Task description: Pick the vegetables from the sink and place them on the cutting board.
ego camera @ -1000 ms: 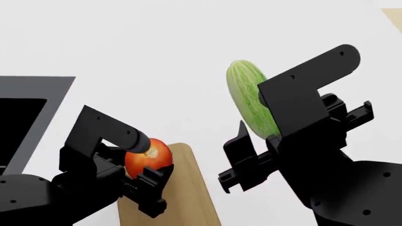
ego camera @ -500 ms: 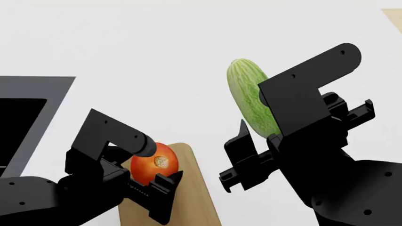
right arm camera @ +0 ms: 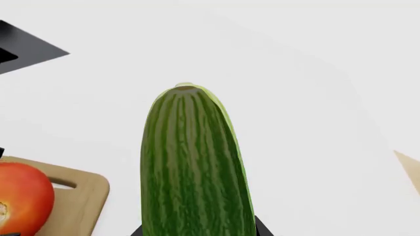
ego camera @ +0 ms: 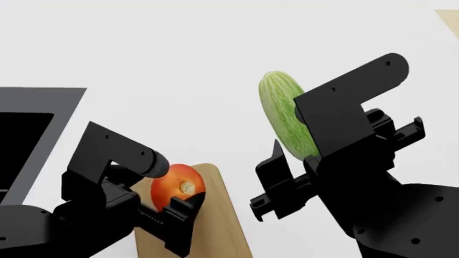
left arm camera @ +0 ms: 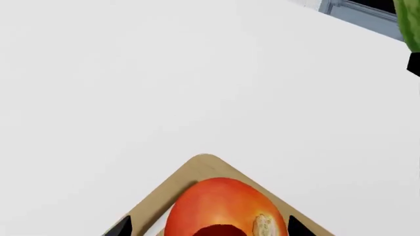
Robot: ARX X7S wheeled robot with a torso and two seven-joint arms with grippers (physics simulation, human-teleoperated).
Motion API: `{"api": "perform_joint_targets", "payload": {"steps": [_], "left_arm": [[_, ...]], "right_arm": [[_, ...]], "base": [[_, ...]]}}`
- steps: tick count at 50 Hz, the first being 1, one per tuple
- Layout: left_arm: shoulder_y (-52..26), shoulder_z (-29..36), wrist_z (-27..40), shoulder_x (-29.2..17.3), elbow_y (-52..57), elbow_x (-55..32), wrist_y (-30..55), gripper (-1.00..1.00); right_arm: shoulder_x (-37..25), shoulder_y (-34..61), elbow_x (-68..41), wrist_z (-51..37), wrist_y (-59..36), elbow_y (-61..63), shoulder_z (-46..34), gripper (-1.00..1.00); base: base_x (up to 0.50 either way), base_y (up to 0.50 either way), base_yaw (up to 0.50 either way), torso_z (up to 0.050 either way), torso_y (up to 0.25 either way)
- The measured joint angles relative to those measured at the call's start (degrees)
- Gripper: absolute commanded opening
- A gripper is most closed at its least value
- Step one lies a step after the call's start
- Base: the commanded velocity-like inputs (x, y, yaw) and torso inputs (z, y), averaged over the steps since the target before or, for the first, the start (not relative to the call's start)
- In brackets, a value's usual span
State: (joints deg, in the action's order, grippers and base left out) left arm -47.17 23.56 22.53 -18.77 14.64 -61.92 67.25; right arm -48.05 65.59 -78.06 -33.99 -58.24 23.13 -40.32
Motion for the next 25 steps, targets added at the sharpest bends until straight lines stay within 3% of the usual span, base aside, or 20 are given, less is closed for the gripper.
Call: {"api": "perform_joint_targets", "payload": {"steps": [25], "left_arm": [[1.3,-11.2,6.7,-1.5,5.4,-5.8,-1.4,1.0]], "right_arm": [[0.8,0.8,-1.9,-0.5,-1.2,-0.4,-1.0,-1.0]], "base": [[0.03,0.02,0.0,-0.026,0.0]]}}
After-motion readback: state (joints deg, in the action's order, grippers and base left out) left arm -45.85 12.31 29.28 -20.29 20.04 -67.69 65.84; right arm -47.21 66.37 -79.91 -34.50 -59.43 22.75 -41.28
